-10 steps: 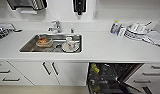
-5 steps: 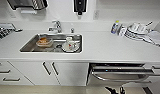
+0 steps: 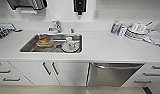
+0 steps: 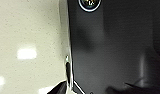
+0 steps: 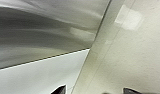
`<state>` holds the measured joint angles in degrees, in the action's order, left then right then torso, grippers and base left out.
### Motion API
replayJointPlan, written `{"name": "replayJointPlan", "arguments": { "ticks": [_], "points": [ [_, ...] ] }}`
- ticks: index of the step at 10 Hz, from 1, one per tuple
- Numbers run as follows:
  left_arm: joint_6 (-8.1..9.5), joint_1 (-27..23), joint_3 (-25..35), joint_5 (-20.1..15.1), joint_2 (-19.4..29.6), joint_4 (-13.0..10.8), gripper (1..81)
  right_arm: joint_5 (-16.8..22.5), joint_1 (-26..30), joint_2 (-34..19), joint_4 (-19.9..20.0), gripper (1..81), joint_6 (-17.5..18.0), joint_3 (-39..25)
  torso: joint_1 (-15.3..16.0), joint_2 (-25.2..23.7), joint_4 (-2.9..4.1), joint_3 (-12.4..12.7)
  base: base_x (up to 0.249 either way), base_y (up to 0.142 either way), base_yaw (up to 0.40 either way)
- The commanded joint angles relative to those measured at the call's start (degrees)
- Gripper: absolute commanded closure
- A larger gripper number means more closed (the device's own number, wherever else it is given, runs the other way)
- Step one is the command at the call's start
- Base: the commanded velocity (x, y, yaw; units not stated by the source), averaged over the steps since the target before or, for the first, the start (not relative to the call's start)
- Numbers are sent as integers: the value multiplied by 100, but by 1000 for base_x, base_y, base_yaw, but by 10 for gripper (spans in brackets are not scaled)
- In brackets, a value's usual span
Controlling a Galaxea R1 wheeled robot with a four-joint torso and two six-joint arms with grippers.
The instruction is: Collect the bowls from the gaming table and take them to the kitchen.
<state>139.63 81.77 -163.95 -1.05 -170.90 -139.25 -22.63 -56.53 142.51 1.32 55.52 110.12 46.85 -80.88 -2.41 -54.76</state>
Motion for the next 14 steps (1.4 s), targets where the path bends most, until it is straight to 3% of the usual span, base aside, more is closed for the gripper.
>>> {"name": "replayJointPlan", "arguments": {
  "ticks": [1,3,8,10,13,14],
  "points": [
    [-15,-25,-41,-281,29,3,10,57,-1278,859,-1860,10,-41,1726,0,0,0,0,0,0,0],
    [-15,-25,-41,-282,20,3,10,56,-1936,1220,-2405,10,-41,2633,0,0,-2,0,0,0,0],
    [-15,-16,-41,-273,64,-32,10,74,-3062,1915,-4095,10,-67,3884,0,0,-2,0,0,0,0],
    [-24,-16,-32,-291,56,-57,10,65,-3404,2301,-4578,10,-67,4437,0,-2,-2,0,0,0,0],
    [-24,80,153,-361,64,-779,10,74,-3756,2645,-4799,10,-111,4737,0,-2,-2,2,0,0,0],
    [-24,98,258,-370,91,-911,10,136,-3836,2742,-4799,10,-164,4790,0,-2,0,2,0,0,0]
  ]
}}
